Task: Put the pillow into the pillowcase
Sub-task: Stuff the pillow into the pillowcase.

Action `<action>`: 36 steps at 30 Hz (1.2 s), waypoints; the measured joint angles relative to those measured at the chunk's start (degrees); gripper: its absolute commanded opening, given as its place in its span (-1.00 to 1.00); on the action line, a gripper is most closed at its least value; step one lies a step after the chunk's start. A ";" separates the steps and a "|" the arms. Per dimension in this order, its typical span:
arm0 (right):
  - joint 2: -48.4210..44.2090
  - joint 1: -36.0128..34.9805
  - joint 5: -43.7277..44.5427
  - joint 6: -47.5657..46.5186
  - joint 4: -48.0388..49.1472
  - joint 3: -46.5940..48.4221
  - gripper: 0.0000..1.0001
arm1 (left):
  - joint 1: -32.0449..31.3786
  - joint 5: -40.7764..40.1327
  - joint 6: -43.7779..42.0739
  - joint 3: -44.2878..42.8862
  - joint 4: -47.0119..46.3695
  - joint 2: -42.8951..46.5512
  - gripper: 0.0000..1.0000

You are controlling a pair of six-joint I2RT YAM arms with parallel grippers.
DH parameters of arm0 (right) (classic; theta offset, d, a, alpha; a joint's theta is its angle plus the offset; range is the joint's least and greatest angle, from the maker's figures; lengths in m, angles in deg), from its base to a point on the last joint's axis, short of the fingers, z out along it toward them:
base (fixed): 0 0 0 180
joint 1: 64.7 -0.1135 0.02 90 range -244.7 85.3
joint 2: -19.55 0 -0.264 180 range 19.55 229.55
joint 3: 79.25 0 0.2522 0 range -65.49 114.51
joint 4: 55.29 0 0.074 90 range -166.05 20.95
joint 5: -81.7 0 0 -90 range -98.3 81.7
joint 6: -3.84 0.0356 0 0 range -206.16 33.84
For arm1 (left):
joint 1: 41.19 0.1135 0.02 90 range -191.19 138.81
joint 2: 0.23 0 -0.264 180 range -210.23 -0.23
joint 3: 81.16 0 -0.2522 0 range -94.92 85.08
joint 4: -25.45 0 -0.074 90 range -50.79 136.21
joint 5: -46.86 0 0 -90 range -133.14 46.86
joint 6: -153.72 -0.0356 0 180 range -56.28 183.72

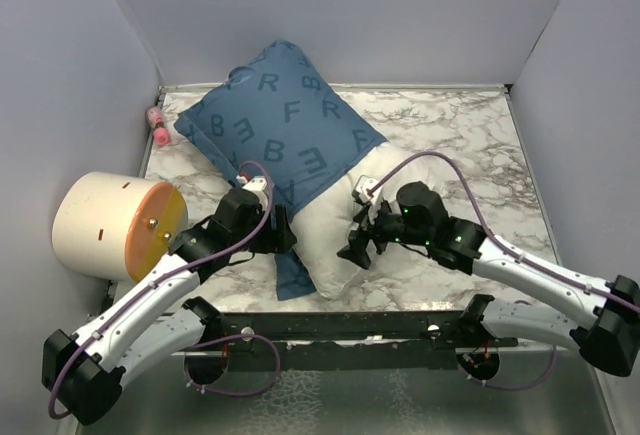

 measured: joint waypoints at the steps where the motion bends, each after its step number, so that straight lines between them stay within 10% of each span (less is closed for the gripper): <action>1: 1.46 -1.16 2.60 0.02 0.20 0.00 1.00 | 0.00 -0.02 0.83 1.44 0.00 0.24 0.45; 6: 8.76 -3.52 12.35 1.86 3.91 -0.07 0.88 | 0.00 -0.02 2.69 6.38 -1.33 -2.97 0.43; 10: 13.53 -3.96 19.12 5.20 7.63 0.17 -0.08 | 0.00 0.76 3.58 10.71 -7.61 -5.66 0.05; 15: 16.70 -4.02 24.24 8.96 12.28 0.48 -0.98 | 0.02 4.66 5.75 16.20 -15.63 -7.28 -0.94; 36: 41.42 -2.38 41.99 19.21 48.39 11.23 -0.97 | 1.49 17.27 21.62 22.23 -37.27 4.33 -1.00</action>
